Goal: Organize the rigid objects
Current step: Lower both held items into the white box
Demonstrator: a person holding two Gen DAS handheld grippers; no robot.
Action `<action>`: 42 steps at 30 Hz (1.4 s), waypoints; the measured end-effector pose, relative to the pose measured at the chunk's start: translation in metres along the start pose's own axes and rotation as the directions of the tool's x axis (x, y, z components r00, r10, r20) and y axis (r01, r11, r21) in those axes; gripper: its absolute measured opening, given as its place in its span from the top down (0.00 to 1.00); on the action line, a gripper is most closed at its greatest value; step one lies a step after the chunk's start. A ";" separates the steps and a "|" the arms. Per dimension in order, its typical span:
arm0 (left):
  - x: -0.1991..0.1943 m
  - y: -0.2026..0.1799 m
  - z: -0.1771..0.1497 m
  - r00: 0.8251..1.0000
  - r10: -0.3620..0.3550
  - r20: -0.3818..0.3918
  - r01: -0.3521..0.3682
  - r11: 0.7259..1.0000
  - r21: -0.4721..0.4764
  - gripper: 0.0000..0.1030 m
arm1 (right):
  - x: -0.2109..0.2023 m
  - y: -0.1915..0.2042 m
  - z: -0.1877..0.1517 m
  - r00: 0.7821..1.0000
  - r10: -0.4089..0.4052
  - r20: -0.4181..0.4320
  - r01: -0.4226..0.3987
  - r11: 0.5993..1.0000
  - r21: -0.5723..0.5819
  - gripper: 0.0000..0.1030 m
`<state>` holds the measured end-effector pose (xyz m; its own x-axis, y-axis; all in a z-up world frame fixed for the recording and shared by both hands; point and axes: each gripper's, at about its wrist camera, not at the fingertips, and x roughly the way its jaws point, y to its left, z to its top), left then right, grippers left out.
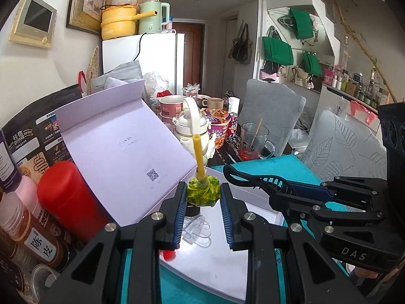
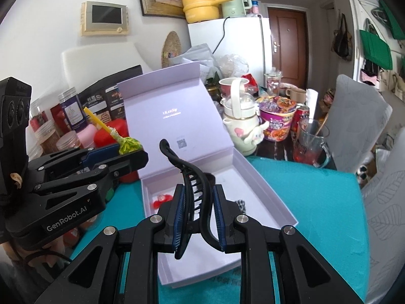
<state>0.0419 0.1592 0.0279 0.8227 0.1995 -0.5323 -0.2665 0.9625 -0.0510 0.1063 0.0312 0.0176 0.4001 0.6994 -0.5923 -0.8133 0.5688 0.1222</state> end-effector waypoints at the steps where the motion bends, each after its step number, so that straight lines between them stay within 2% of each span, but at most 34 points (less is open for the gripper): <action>1: 0.004 0.001 0.002 1.000 -0.002 -0.002 0.002 1.000 -0.001 0.75 | 0.002 -0.002 0.002 1.000 0.001 0.000 -0.001 1.000 0.003 0.79; 5: 0.020 0.010 0.009 1.000 -0.007 -0.007 0.007 1.000 -0.027 0.75 | 0.017 -0.010 0.011 1.000 0.020 0.000 -0.020 1.000 0.022 0.79; 10: 0.039 0.022 0.011 1.000 0.023 -0.022 -0.024 0.999 -0.035 0.75 | 0.036 -0.015 0.019 0.999 0.036 -0.003 -0.036 0.999 0.034 0.78; 15: 0.055 0.030 0.004 0.997 0.046 -0.065 -0.048 0.999 -0.025 0.75 | 0.059 -0.015 0.024 1.000 0.019 -0.024 -0.019 1.000 0.015 0.78; 25: 0.094 0.031 -0.011 0.984 0.039 -0.176 -0.042 0.999 -0.016 0.75 | 0.091 -0.023 0.011 0.994 -0.020 -0.106 0.021 1.000 0.006 0.78; 42: 0.129 0.038 -0.035 0.954 0.035 -0.298 -0.044 0.999 -0.024 0.75 | 0.127 -0.041 -0.006 0.975 -0.049 -0.217 0.058 0.998 0.035 0.78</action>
<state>0.1209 0.2154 -0.0722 0.6260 0.1696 -0.7612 -0.3145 0.9481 -0.0473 0.1873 0.0939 -0.0673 0.3382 0.5603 -0.7561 -0.7736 0.6230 0.1156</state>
